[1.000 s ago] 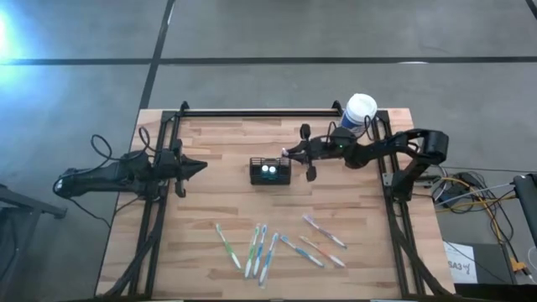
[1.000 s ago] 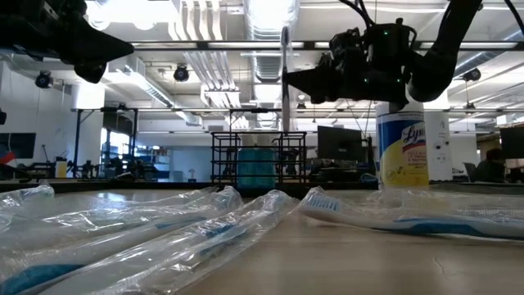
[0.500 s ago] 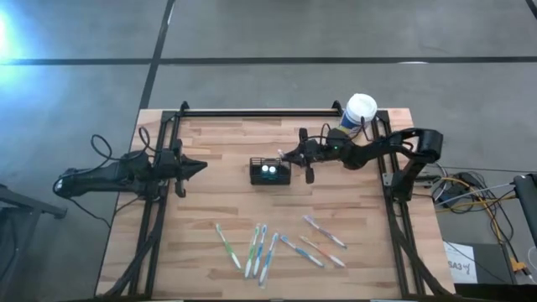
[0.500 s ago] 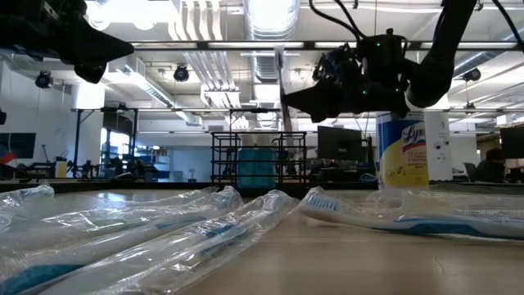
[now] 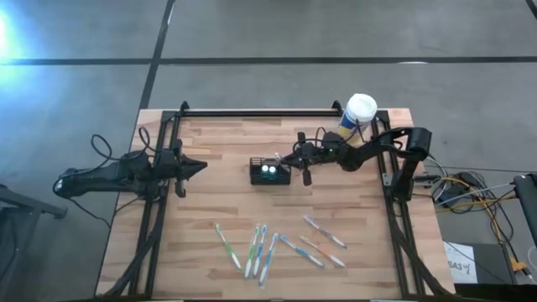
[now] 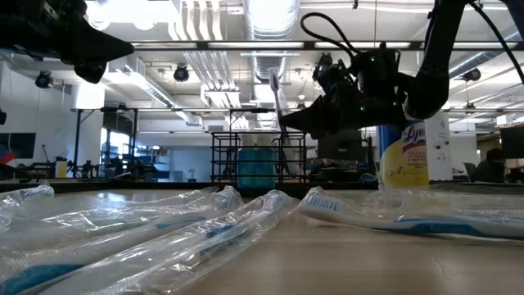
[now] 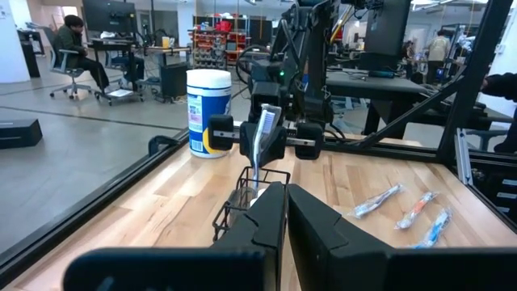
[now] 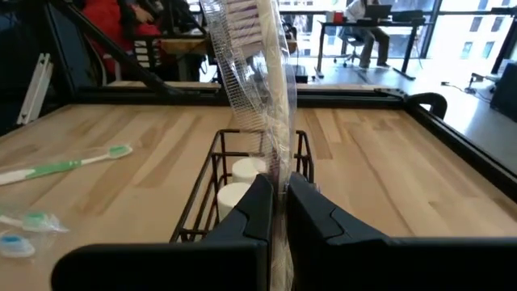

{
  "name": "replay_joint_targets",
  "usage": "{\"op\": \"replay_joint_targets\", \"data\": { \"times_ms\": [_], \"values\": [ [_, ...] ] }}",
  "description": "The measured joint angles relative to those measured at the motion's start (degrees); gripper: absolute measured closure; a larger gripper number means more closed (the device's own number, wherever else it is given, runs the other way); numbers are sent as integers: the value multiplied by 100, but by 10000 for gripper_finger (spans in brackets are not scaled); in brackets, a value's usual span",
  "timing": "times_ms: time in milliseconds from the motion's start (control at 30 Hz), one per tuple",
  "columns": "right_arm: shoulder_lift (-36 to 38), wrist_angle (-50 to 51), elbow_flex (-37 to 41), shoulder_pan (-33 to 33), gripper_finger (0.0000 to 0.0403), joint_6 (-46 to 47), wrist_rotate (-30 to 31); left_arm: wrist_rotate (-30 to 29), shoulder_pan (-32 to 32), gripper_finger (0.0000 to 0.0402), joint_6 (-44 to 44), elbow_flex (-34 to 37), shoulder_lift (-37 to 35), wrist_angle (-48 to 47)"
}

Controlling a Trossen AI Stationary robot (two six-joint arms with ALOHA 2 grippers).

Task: Pick & Place toothbrushing station
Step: Put the top purple toothbrush in the wire organizer

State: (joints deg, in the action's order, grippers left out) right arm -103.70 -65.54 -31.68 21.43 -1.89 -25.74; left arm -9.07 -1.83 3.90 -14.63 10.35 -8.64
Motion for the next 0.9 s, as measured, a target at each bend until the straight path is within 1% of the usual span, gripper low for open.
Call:
{"op": "replay_joint_targets", "data": {
  "times_ms": [133,200,567,767,900],
  "values": [
    [-4,7,0,0,389,58,39,-2,-4,378,0,0,0,0],
    [-4,12,0,0,382,127,39,1,-4,378,0,0,0,1],
    [-4,15,0,34,289,600,57,-2,-4,378,55,0,0,3],
    [78,14,0,37,255,642,40,-1,-2,378,60,0,0,4],
    [396,91,0,37,237,730,29,-2,2,378,76,0,0,4]
  ]
}}
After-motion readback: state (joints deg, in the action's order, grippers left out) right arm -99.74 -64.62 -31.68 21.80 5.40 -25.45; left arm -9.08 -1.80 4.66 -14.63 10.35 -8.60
